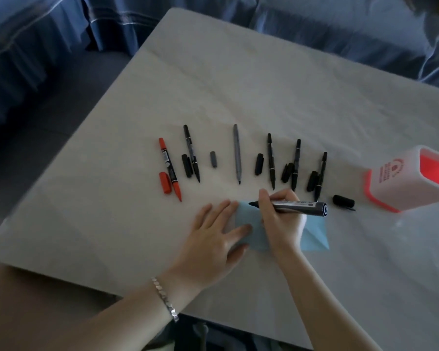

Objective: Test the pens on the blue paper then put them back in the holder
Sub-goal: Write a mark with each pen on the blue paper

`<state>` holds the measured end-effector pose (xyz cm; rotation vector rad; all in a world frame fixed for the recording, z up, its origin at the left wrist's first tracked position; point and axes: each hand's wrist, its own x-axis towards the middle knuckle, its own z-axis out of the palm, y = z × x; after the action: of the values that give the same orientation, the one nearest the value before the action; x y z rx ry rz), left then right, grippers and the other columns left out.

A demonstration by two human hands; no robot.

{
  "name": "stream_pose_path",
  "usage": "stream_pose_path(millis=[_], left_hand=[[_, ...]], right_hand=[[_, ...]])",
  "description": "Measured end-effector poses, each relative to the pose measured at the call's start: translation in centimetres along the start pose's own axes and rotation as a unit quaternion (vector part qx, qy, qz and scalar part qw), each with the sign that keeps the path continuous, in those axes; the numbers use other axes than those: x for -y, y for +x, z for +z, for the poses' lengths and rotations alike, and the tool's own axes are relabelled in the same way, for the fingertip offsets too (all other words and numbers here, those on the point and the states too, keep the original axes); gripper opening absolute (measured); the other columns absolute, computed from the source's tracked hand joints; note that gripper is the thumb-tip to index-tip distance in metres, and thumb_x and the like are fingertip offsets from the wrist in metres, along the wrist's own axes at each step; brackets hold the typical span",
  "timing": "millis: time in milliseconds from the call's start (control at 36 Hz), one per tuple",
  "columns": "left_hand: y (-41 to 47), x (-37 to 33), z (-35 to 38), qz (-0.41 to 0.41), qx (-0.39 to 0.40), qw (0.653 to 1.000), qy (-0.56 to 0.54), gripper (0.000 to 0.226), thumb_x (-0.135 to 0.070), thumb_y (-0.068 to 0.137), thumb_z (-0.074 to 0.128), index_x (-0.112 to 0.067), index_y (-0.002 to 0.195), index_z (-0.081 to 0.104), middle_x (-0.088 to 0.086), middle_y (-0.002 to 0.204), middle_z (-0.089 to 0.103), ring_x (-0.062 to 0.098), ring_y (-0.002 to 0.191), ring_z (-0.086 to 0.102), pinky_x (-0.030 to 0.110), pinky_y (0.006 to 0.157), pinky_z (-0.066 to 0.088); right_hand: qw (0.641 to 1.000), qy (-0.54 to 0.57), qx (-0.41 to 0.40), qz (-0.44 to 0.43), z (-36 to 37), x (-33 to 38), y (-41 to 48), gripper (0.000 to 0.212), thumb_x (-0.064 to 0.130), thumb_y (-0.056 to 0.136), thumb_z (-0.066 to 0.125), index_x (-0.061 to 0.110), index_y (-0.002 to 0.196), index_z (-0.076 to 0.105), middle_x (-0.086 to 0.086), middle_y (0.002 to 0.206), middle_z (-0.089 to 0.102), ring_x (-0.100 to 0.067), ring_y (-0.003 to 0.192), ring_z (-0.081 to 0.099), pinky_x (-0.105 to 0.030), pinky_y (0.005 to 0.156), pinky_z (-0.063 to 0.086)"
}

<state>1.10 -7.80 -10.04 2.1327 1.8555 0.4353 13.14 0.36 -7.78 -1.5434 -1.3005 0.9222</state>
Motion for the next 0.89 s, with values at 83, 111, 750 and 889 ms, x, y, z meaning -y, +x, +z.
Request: stream_pose_path(millis=[83, 111, 750, 889], left_hand=[[-0.05, 0.03, -0.06, 0.001, -0.002, 1.0, -0.004, 0.035, -0.045, 0.085, 0.042, -0.032, 0.108, 0.065, 0.012, 0.134, 0.053, 0.027, 0.127, 0.047, 0.04, 0.108, 0.02], [-0.06, 0.03, -0.05, 0.0, -0.003, 1.0, -0.005, 0.035, -0.045, 0.084, 0.043, -0.032, 0.108, 0.065, 0.012, 0.134, 0.053, 0.027, 0.127, 0.047, 0.04, 0.108, 0.02], [-0.07, -0.1, 0.16, 0.005, -0.017, 1.0, 0.002, 0.031, -0.042, 0.084, 0.044, -0.031, 0.106, 0.065, 0.015, 0.134, 0.052, 0.028, 0.128, 0.046, 0.042, 0.107, 0.022], [-0.05, -0.14, 0.15, 0.004, -0.019, 1.0, 0.004, 0.031, -0.041, 0.084, 0.045, -0.031, 0.105, 0.065, 0.016, 0.134, 0.052, 0.029, 0.127, 0.046, 0.041, 0.108, 0.021]], right_hand=[[0.999, -0.023, -0.002, -0.03, 0.22, -0.08, -0.09, 0.034, 0.013, 0.078, 0.069, 0.016, 0.054, 0.045, 0.003, 0.052, 0.049, -0.002, 0.049, 0.049, -0.01, 0.052, 0.038], [0.999, -0.028, -0.001, -0.031, 0.25, -0.1, -0.13, 0.035, 0.012, 0.078, 0.069, 0.016, 0.053, 0.045, 0.005, 0.051, 0.049, 0.0, 0.049, 0.049, -0.01, 0.052, 0.038], [0.996, -0.055, 0.017, -0.062, 0.45, -0.52, -0.07, 0.039, 0.008, 0.079, 0.066, 0.018, 0.051, 0.04, 0.006, 0.049, 0.045, 0.001, 0.048, 0.048, -0.01, 0.051, 0.036], [0.996, -0.053, 0.017, -0.067, 0.33, -0.68, 0.04, 0.04, 0.008, 0.078, 0.066, 0.018, 0.051, 0.039, 0.006, 0.048, 0.044, 0.0, 0.048, 0.046, -0.012, 0.05, 0.035]])
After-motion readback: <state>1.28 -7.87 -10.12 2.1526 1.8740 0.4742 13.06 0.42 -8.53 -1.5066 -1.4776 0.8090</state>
